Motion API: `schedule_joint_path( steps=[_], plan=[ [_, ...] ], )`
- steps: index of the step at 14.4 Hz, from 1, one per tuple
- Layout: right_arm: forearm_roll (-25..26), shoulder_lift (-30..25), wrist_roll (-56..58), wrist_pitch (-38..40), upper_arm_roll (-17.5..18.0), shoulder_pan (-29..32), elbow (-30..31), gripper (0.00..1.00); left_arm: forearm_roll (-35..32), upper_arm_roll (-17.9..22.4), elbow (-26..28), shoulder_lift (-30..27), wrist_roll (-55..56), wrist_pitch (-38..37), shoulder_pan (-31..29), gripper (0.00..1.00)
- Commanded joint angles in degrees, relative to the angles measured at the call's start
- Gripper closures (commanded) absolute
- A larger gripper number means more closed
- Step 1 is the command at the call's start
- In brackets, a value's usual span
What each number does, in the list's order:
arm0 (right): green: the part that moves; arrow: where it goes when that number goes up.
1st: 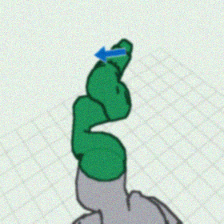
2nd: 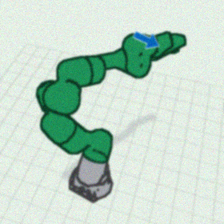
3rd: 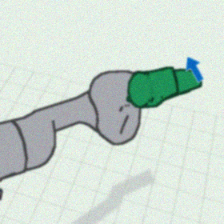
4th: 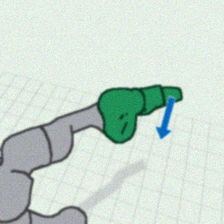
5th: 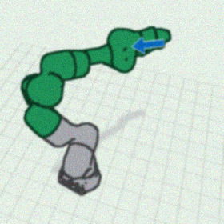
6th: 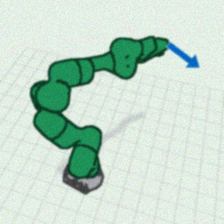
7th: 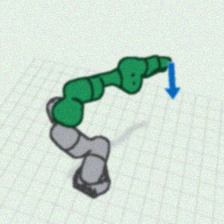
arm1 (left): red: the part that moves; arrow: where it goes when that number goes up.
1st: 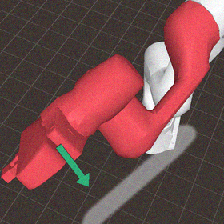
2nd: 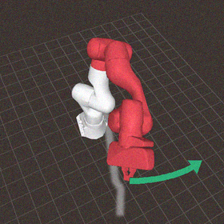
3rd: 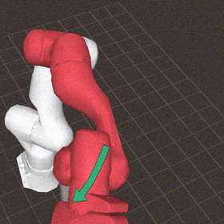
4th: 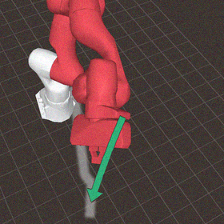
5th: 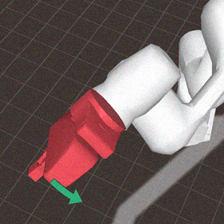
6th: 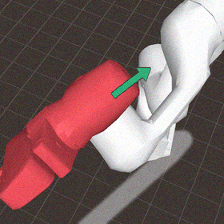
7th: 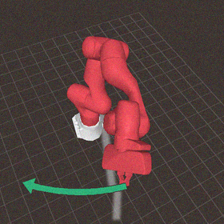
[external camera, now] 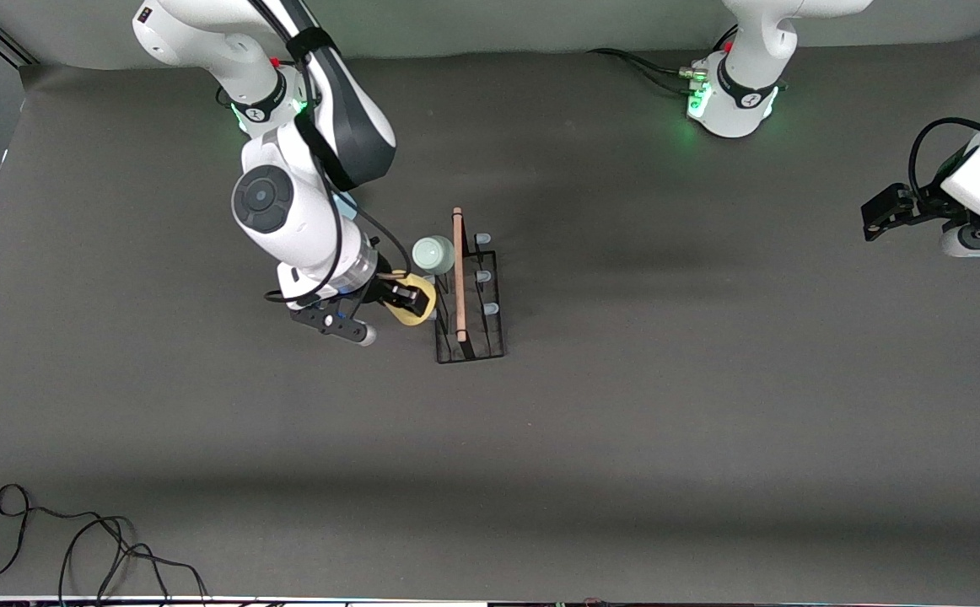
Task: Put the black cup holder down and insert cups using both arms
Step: 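Carry the yellow cup with the right gripper and slide it onto a peg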
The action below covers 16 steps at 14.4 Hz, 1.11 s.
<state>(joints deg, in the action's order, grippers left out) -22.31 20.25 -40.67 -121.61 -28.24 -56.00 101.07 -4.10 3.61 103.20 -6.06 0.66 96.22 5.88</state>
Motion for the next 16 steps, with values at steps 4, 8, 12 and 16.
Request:
schedule_joint_path(
  steps=[4,8,12,16],
  plan=[
    [4.11,4.00,-3.18,-2.22,-0.50,-2.09,-0.88,1.00,-1.26,0.17,0.25,-0.26,0.21,-0.15,0.36,0.00],
    [3.32,6.12,-3.27,-4.34,-0.41,-2.36,-0.96,1.00,-1.26,0.17,0.25,-0.35,0.21,-0.15,0.45,0.00],
    [3.32,7.08,-3.18,-4.52,-0.32,-2.44,-1.05,1.00,-1.26,0.08,0.25,-0.35,0.13,-0.24,0.45,0.00],
    [3.23,7.70,-3.27,-5.04,-0.32,-2.36,-1.14,0.03,-1.26,0.17,0.16,-0.35,0.21,-0.33,0.45,0.00]
  ],
)
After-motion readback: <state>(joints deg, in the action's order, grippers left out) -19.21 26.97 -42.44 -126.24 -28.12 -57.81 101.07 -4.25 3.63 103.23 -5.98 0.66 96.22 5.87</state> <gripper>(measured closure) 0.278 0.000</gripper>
